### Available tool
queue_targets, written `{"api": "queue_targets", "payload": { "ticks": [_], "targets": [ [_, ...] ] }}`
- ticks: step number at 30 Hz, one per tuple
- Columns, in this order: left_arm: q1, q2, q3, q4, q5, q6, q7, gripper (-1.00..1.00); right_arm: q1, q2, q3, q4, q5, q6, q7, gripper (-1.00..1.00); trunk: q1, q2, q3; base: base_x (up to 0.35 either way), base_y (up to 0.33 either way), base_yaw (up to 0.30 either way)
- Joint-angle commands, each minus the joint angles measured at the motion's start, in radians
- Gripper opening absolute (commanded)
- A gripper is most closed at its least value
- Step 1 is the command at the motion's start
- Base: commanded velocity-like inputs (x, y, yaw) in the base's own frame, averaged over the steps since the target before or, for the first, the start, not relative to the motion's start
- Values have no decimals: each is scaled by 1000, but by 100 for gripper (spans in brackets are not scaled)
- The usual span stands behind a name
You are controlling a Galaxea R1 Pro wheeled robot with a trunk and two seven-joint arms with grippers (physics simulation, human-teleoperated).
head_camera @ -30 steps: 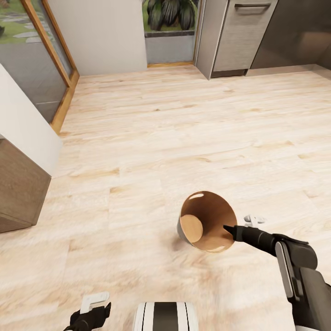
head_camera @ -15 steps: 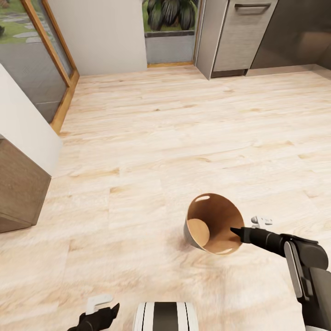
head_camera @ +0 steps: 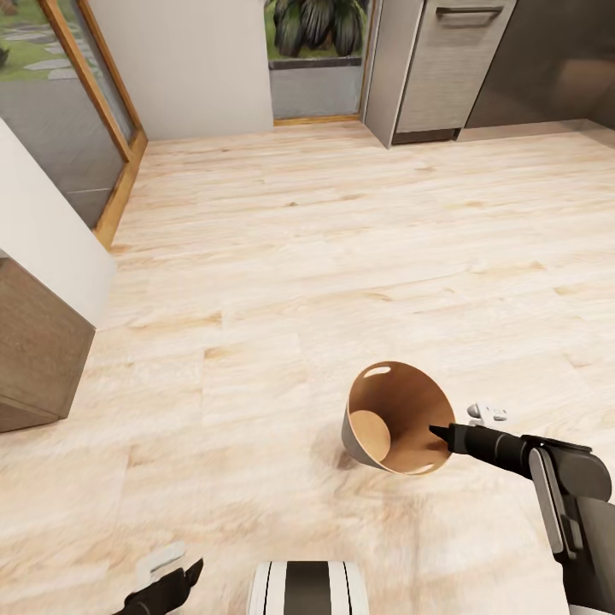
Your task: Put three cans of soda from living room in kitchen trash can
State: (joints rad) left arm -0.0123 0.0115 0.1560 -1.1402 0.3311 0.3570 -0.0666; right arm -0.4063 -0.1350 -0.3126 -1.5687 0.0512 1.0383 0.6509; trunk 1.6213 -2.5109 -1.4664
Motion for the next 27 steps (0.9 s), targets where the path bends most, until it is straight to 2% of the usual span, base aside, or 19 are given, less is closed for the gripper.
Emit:
{"api": "queue_targets", "payload": {
  "ticks": [1, 8, 12, 16, 27],
  "targets": [
    [0, 0, 1, 2, -1, 0, 0, 100, 0, 0, 1, 0, -33, 9, 3, -100, 0, 0, 0, 0, 0, 0],
    [0, -1, 0, 6, -9, 0, 2, 100, 0, -1, -4, -1, -20, 9, -1, -100, 0, 0, 0, 0, 0, 0],
    [0, 0, 0, 5, -14, 1, 1, 100, 0, -1, -32, -1, -19, 9, -2, -100, 0, 0, 0, 0, 0, 47],
    [0, 1, -1, 4, -15, 2, 2, 100, 0, -1, -50, -1, -19, 9, -2, -100, 0, 0, 0, 0, 0, 206],
    [0, 1, -3, -9, -14, 4, 1, 100, 0, 0, -51, -1, -19, 9, -4, -100, 0, 0, 0, 0, 0, 251]
  ]
}}
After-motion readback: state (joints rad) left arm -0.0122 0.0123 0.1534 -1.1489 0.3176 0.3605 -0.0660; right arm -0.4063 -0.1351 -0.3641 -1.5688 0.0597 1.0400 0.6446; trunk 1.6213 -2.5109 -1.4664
